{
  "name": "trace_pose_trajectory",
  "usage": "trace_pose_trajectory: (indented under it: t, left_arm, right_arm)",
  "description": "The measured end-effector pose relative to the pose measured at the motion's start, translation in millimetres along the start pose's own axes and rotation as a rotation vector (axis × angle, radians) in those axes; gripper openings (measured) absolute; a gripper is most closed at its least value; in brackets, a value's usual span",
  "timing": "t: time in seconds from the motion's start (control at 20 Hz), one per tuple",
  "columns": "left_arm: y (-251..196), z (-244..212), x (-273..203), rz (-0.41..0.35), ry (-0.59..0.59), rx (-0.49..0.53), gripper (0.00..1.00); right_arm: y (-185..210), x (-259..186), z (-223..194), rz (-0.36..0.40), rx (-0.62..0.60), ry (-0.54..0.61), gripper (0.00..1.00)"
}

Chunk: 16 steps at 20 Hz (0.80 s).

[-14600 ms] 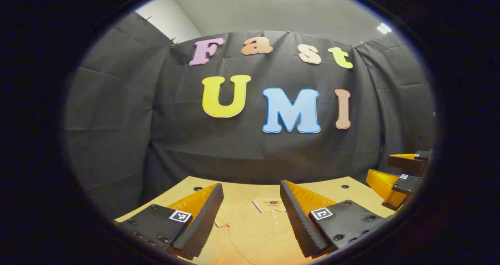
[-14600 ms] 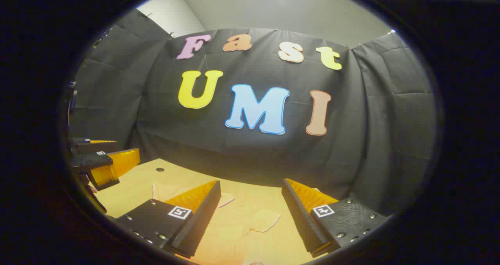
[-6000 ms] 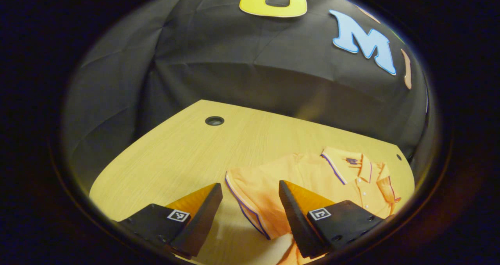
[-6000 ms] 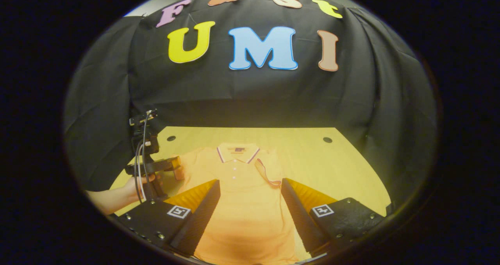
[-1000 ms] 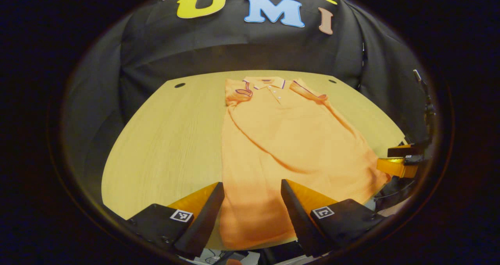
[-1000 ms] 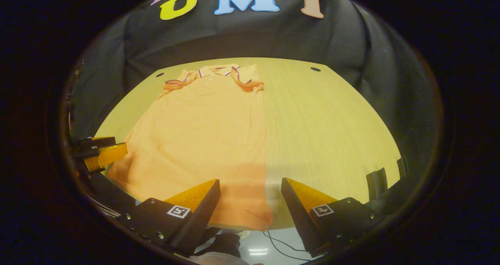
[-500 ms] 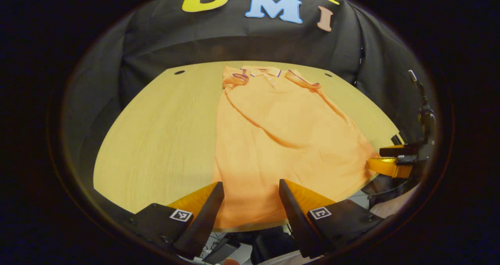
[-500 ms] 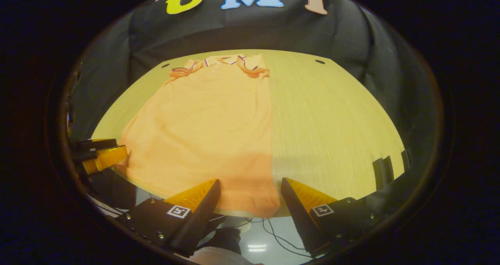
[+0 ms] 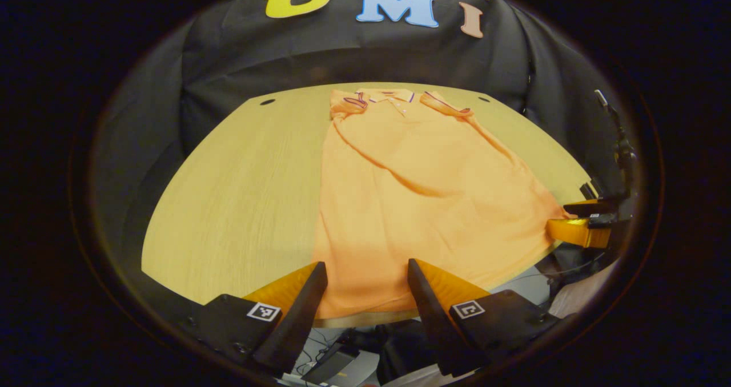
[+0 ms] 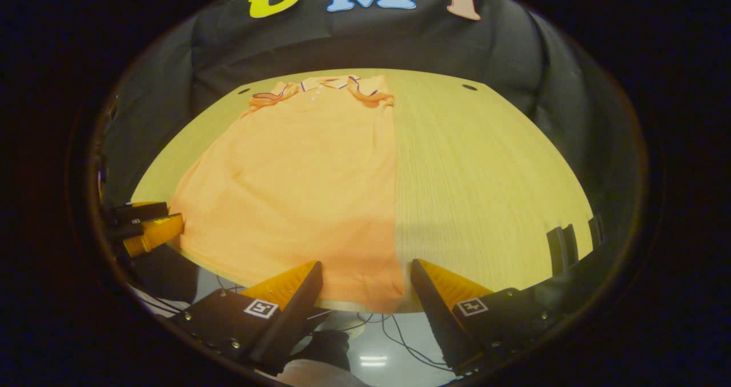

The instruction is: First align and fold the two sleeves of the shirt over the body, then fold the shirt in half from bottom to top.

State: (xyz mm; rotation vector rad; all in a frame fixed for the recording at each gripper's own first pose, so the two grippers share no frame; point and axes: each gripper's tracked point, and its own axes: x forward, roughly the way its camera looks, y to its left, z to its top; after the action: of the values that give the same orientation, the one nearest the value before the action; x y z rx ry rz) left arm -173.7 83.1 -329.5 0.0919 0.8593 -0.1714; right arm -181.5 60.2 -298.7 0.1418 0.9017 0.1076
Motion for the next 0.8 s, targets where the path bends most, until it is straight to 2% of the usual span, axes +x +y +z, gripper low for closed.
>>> trace_pose_trajectory:
  t: [0.1, 0.15, 0.2, 0.25, 0.3, 0.35, 0.4, 0.45, 0.5, 0.55, 0.6, 0.65, 0.8]
  left_arm:
    - [-4, 1, 2, -0.005, 0.002, 0.008, 0.94]
    - [-7, 0, 1, -0.006, 0.004, 0.015, 0.89]
    - [-13, 1, 2, -0.017, 0.005, 0.025, 0.83]
    - [-17, 2, 2, -0.024, 0.006, 0.038, 0.71]
    - [-22, 3, 4, -0.030, 0.004, 0.054, 0.63]
    - [-26, 4, 4, -0.038, 0.004, 0.063, 0.47]
    - [-29, 5, 6, -0.037, 0.000, 0.072, 0.41]
    - [-30, 7, 7, -0.030, -0.002, 0.083, 0.24]
    - [-31, 6, 7, -0.021, -0.002, 0.092, 0.17]
    - [-30, 7, 7, -0.014, -0.006, 0.095, 0.12]
    - [-30, 9, 8, -0.006, -0.012, 0.083, 0.12]
    - [-30, 10, 9, 0.000, -0.014, 0.079, 0.06]
    - [-30, 9, 7, 0.026, -0.021, 0.068, 0.07]
  right_arm:
    - [2, 1, 0, 0.012, -0.009, -0.002, 0.97]
    - [3, 1, 0, 0.017, -0.011, -0.001, 0.88]
    - [4, 1, 0, 0.020, -0.015, -0.002, 0.84]
    - [4, 1, 1, 0.022, -0.021, 0.001, 0.75]
    - [5, 2, -1, 0.034, -0.026, -0.003, 0.75]
    - [7, 3, 1, 0.034, 0.005, -0.007, 0.53]
    - [8, 3, 0, 0.041, 0.021, -0.009, 0.31]
    - [7, 2, 0, 0.048, 0.013, -0.012, 0.28]
    - [8, 2, 0, 0.051, 0.007, -0.015, 0.24]
    - [7, 2, 0, 0.052, 0.020, -0.020, 0.28]
    - [11, -1, -1, 0.065, 0.039, -0.022, 0.17]
    - [12, 0, -3, 0.078, 0.036, -0.016, 0.06]
    - [11, -1, -3, 0.092, 0.033, -0.017, 0.02]
